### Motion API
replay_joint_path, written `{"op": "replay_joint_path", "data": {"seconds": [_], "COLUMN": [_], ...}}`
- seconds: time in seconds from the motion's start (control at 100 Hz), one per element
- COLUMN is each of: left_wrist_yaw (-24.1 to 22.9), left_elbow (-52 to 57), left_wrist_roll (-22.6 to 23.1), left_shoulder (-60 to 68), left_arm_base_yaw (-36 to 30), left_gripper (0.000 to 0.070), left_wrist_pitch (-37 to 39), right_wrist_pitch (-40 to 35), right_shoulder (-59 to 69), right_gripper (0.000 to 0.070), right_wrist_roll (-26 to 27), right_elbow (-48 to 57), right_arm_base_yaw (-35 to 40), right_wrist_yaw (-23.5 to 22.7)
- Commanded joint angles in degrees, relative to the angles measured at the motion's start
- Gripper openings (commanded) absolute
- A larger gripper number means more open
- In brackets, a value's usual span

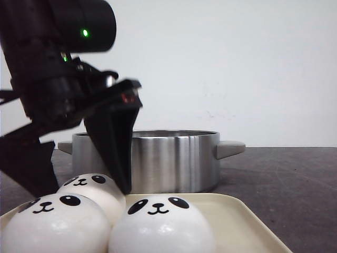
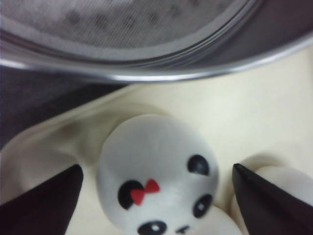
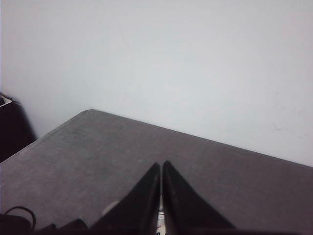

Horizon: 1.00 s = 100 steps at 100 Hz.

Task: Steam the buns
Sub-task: 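Lower the left gripper onto the bun nearest it and grasp it, then lift the bun with the left gripper and carry it over the pot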

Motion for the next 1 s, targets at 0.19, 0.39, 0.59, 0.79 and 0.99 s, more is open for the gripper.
{"op": "replay_joint_path", "data": {"seconds": [0.19,0.39,0.59,0.79,0.99], "left_wrist_yaw": [-1.1,-1.3,2.4,-1.6,-9.2], "left_elbow": [1.0,1.0,3.3,9.2,18.1], "left_wrist_roll": [-0.5,-0.2,1.1,1.1,7.4], "left_shoulder": [2.5,1.7,-8.4,-19.7,-17.9], "left_arm_base_yaw": [-0.5,-0.5,-1.8,-3.1,0.0], "left_gripper": [0.0194,0.001,0.001,0.001,0.001], "left_wrist_pitch": [0.3,-1.0,-3.4,-4.1,-4.4], "right_wrist_pitch": [-0.4,-0.4,-0.7,-0.2,0.3], "right_shoulder": [0.5,0.9,1.3,1.6,1.6], "right_gripper": [0.0,0.0,0.0,0.0,0.0], "right_wrist_roll": [0.1,0.1,-0.1,-0.3,-0.3], "right_elbow": [0.9,0.9,0.9,0.9,0.9], "right_arm_base_yaw": [0.7,0.7,0.7,0.7,0.7], "right_wrist_yaw": [0.1,0.3,0.5,0.4,0.4]}}
